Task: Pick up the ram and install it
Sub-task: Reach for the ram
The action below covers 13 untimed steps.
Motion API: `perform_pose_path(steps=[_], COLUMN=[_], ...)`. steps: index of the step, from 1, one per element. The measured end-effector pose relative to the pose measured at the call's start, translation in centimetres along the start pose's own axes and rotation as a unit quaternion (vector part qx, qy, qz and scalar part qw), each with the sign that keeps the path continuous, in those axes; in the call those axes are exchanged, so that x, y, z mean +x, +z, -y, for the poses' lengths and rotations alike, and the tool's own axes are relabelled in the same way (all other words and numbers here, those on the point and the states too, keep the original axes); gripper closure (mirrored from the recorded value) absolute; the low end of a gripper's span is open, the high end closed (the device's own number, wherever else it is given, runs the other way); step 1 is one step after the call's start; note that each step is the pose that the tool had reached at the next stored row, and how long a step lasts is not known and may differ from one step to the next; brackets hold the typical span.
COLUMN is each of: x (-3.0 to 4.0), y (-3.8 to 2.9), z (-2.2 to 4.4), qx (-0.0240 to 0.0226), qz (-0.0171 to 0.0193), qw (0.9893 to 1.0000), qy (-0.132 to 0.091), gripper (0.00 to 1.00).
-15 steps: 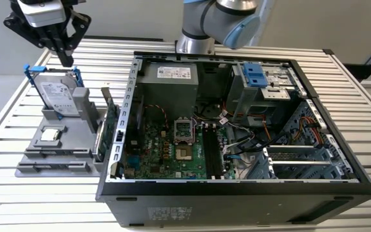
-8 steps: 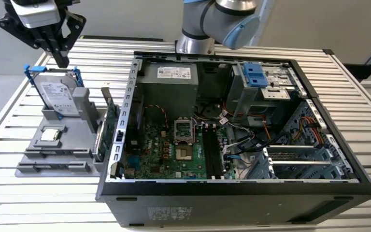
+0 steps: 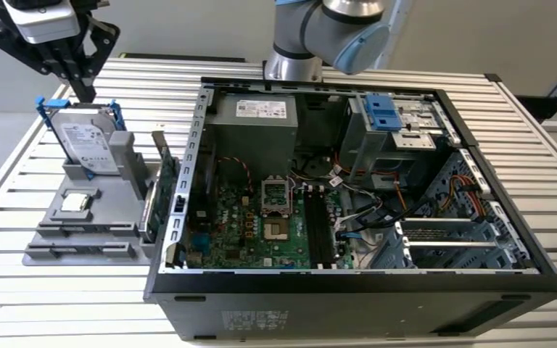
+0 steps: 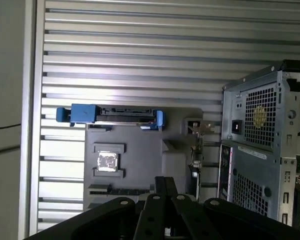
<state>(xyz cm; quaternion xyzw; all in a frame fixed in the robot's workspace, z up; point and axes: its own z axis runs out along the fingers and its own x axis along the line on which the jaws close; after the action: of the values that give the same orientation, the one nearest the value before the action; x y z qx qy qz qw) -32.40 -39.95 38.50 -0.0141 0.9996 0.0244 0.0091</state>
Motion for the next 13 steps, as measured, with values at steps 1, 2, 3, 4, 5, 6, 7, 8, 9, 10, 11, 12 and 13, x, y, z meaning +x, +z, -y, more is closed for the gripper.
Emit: perform_pose_path(steps=[1,2,3,4,5,6,7,8,9,10,11,12,13], x=[0.15,0.29,0.44,0.60,0.75,0.90,1.06,1.21,1.35,1.50,1.65,1.79,1.93], y=[0.02,0.05,0.06,0.09,0.11,0.13,0.16,0.18,0.20,0.22,0.24,0.26,0.29], z=[0.00,-0.01,-0.01,-0.01,-0.02,-0.02,-0.02,-0.03,-0.03,-0.03,-0.03,-0.04,-0.04], qx=[0.0000,0.0000,0.0000,-0.0001,0.0000,-0.0001,-0.0001,-0.0001,-0.0001,-0.0001,-0.0001,-0.0001,-0.0001], qz=[0.0000,0.0000,-0.0001,-0.0002,-0.0002,-0.0002,-0.0002,-0.0003,-0.0003,-0.0004,-0.0004,-0.0004,-0.0005], qw=[1.0000,1.0000,1.0000,1.0000,1.0000,1.0000,1.0000,1.0000,1.0000,1.0000,1.0000,1.0000,1.0000], qy=[-0.001,-0.002,-0.002,-0.003,-0.004,-0.005,-0.005,-0.006,-0.007,-0.008,-0.008,-0.009,-0.010], gripper=[1.00,1.00,1.00,1.00,1.00,1.00,1.00,1.00,1.00,1.00,1.00,1.00,1.00])
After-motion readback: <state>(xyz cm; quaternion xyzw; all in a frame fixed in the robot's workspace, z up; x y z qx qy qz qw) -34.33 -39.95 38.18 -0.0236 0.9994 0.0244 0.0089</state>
